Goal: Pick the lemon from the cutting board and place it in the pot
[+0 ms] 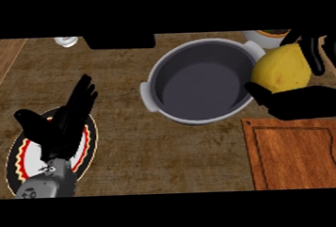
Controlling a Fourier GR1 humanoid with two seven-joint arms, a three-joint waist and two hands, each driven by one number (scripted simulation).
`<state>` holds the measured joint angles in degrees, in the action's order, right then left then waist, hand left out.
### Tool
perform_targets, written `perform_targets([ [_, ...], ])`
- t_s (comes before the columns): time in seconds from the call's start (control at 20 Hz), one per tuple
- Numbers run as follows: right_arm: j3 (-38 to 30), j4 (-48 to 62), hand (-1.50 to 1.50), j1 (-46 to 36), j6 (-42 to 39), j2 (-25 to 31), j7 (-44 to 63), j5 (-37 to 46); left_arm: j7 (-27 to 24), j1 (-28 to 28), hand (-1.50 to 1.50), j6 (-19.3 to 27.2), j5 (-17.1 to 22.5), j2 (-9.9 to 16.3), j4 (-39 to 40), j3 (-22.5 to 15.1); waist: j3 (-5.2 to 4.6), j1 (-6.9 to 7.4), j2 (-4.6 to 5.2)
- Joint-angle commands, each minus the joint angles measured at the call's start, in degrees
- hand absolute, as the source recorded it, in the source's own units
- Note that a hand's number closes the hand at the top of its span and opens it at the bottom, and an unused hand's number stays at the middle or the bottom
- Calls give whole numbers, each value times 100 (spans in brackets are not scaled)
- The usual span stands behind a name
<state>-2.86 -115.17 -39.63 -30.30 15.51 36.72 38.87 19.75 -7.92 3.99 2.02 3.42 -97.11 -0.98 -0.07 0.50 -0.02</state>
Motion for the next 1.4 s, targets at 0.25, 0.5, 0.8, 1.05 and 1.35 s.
perform_targets([
  [0.25,471,1949,150,-1084,619,-466,232,708,-194,272,0,-323,226,176,-114,166,2,39,9],
  [0.5,659,2900,150,-603,1556,-582,-832,1037,-117,365,0,-260,159,136,-193,134,6,23,15],
  [0.8,409,3693,150,-564,1737,-1234,-511,720,-264,48,0,-80,-27,-36,272,69,6,-19,16],
  [1.05,-210,4744,-150,-890,1634,-1231,-760,140,268,72,0,-99,77,71,-410,59,10,42,13],
  [1.35,-672,4558,-150,-854,2882,-1545,-1318,-509,-79,49,0,-141,79,91,47,202,10,12,22],
])
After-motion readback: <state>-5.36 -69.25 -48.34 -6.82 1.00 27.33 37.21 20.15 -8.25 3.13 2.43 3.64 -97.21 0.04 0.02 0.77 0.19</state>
